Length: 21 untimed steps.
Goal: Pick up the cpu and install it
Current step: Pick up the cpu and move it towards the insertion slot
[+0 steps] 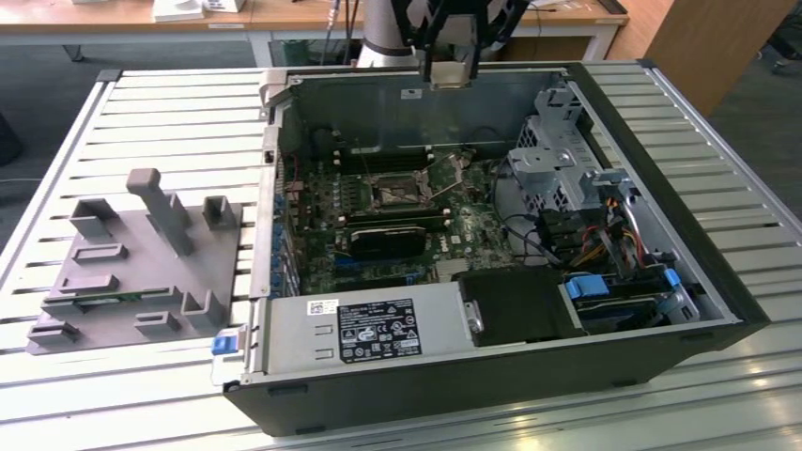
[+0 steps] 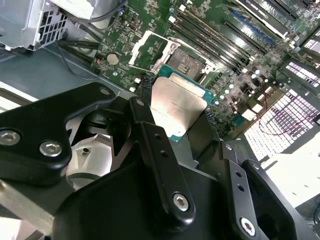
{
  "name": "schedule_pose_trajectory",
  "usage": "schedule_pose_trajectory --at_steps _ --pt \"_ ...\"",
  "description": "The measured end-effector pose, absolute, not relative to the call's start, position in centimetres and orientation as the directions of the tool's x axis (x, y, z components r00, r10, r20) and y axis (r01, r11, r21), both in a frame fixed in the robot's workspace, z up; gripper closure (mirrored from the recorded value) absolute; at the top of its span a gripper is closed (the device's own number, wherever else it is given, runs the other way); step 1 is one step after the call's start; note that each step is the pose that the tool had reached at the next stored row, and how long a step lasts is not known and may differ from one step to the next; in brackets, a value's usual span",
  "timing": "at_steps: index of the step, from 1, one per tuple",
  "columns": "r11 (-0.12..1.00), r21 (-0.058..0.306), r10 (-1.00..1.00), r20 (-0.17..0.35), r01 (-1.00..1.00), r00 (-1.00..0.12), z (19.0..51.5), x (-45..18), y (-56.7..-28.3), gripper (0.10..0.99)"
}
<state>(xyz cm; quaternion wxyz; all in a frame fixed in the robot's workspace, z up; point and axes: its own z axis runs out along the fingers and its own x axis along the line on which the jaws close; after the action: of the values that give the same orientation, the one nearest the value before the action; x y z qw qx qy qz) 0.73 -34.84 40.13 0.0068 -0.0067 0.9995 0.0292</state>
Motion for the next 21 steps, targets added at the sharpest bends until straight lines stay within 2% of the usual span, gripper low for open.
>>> schedule_pose_trajectory --at_steps 21 --pt "0.998 0.058 -0.013 -0.014 -0.014 -1.0 40.1 3.3 -34.5 0.549"
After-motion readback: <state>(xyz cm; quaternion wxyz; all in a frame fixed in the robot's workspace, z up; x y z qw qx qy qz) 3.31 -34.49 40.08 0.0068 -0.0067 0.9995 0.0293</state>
